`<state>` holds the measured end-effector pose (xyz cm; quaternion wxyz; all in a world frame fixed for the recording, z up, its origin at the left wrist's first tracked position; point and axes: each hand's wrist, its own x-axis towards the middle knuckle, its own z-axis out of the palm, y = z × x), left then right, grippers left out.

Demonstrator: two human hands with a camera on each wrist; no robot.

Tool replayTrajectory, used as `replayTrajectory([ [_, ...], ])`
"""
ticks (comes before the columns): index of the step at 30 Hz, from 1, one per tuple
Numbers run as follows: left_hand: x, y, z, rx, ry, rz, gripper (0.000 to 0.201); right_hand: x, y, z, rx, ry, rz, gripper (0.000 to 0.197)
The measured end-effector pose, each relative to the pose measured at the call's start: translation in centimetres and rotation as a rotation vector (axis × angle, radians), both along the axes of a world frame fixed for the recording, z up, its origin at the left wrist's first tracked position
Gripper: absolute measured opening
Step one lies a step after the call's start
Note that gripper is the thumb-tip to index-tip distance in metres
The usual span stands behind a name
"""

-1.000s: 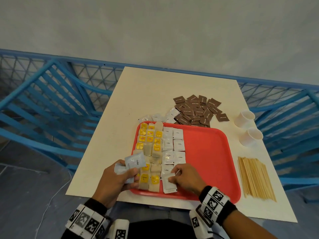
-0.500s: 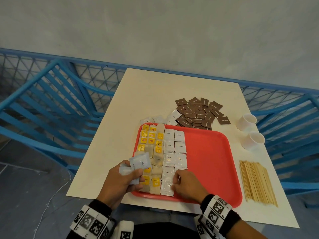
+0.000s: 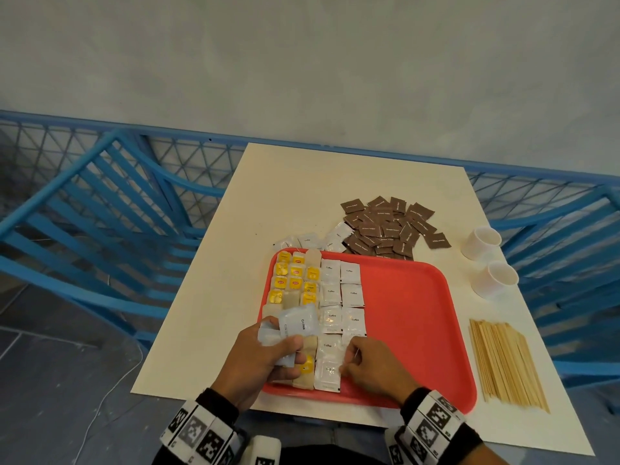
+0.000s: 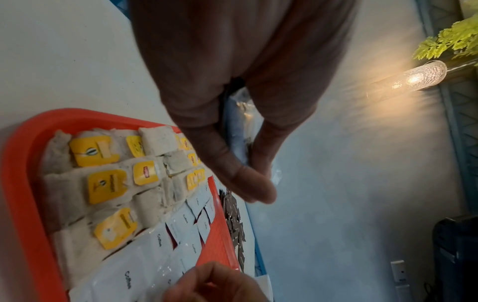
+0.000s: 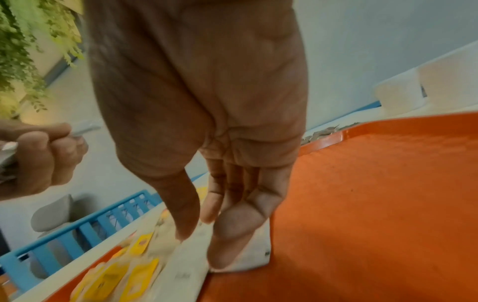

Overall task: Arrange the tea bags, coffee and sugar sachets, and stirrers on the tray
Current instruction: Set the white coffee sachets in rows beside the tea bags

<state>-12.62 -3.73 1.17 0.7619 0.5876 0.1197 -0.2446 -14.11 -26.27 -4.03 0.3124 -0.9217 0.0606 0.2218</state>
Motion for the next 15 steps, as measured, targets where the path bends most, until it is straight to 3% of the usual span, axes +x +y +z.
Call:
replayTrajectory([
  [2,0.1,-0.3,0.2,0.001,0.005,-0.056,0.033,0.4,-0.5,2.4,0.120,-0.105,-0.092,0.018],
  [5,0.5,-1.3,1.2,0.058,-0.017,-0.243,0.024,1.1,-0.2,7.4,0.513,-0.244,-0.181,0.019],
  [8,1.3,-2.3,1.8,0.098,-0.061,-0.371,0.026,1.5,0.2,9.2,0.500,-0.303,-0.071,0.015],
  [11,1.9,-2.8,2.5,0.121,-0.069,-0.399,0.033,1.9,-0.8,8.9,0.562,-0.286,-0.197,0.017],
  [15,1.4,-4.0,2.7,0.165,-0.071,-0.524,0.027,1.8,-1.3,8.4,0.582,-0.310,-0.243,0.024],
])
